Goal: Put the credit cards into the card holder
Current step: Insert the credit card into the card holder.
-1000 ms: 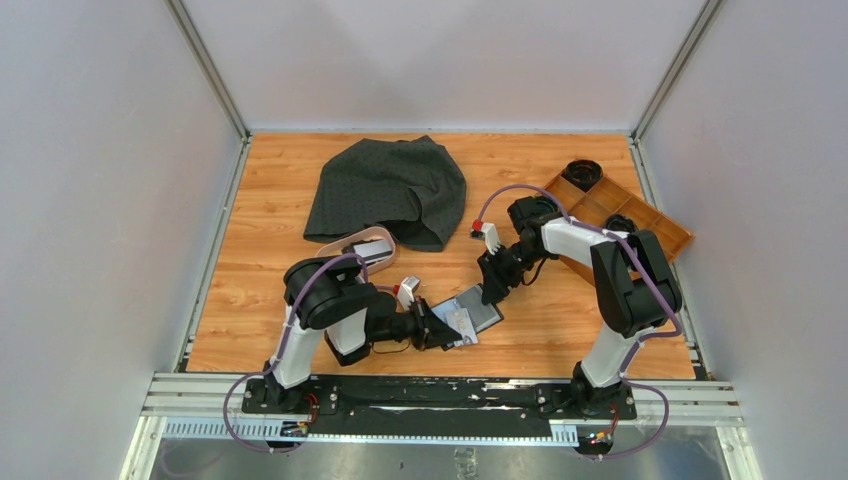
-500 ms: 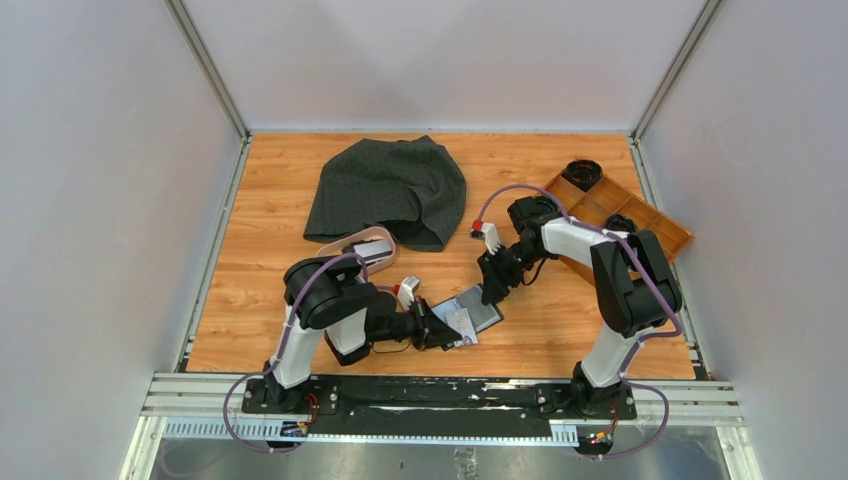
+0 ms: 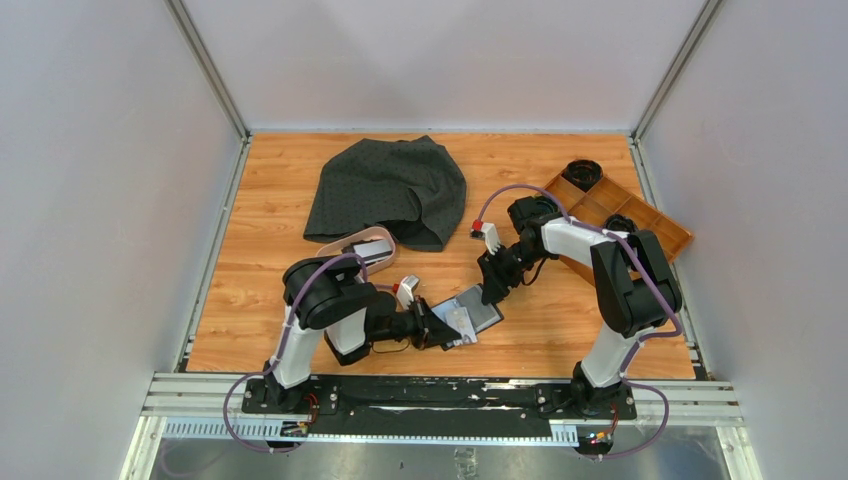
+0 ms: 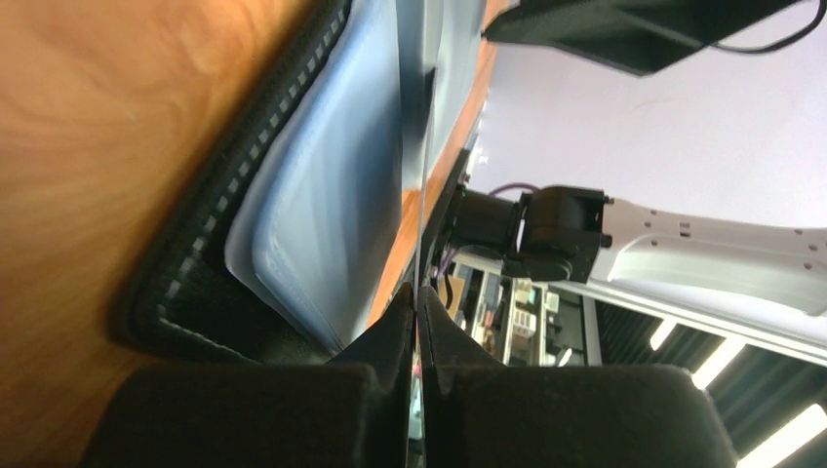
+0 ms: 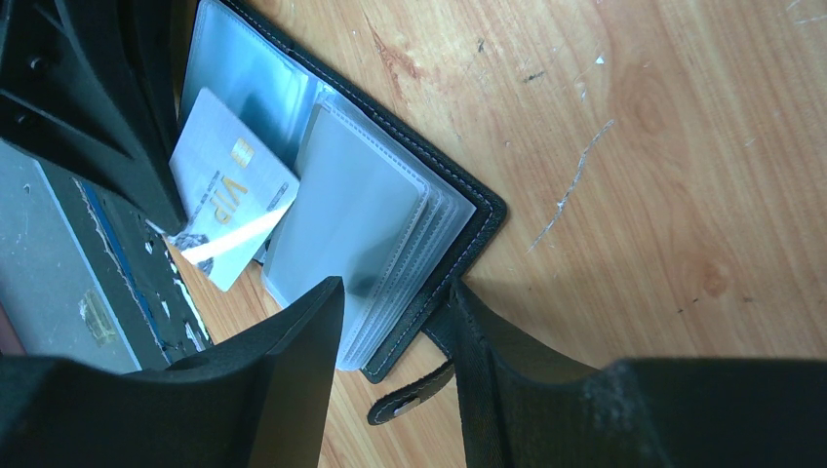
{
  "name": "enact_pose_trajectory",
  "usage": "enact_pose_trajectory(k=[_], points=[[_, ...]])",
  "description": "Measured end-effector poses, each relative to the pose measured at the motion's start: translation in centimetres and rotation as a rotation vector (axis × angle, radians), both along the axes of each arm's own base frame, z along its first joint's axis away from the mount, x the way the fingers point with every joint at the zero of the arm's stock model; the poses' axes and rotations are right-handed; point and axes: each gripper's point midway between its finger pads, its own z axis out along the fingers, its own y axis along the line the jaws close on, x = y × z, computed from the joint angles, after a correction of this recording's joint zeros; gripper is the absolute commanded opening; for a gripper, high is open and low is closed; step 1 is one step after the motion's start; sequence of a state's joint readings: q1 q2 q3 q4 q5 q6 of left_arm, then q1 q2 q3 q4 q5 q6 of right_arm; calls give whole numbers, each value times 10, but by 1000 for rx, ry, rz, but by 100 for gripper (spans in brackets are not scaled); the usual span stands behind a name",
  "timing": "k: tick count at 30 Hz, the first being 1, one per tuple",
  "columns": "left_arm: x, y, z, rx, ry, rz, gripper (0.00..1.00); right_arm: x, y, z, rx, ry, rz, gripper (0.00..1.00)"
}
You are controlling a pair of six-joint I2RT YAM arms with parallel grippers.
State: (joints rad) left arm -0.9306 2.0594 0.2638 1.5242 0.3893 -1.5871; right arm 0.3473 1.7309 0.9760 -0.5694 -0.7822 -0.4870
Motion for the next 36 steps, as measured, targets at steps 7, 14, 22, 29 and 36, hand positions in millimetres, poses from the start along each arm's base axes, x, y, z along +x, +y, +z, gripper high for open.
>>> enact_pose_trajectory(k=[7, 14, 22, 29, 36], points=[[18, 6, -2, 38, -30, 73, 0, 0, 0, 0, 0, 0, 0, 48], [21, 6, -3, 44, -35, 84, 0, 0, 0, 0, 0, 0, 0, 48], [20, 4, -2, 30, -26, 83, 0, 0, 0, 0, 0, 0, 1, 48], [9, 5, -3, 31, -9, 64, 0, 0, 0, 0, 0, 0, 0, 48], [5, 3, -3, 22, -8, 49, 0, 0, 0, 0, 0, 0, 1, 48]])
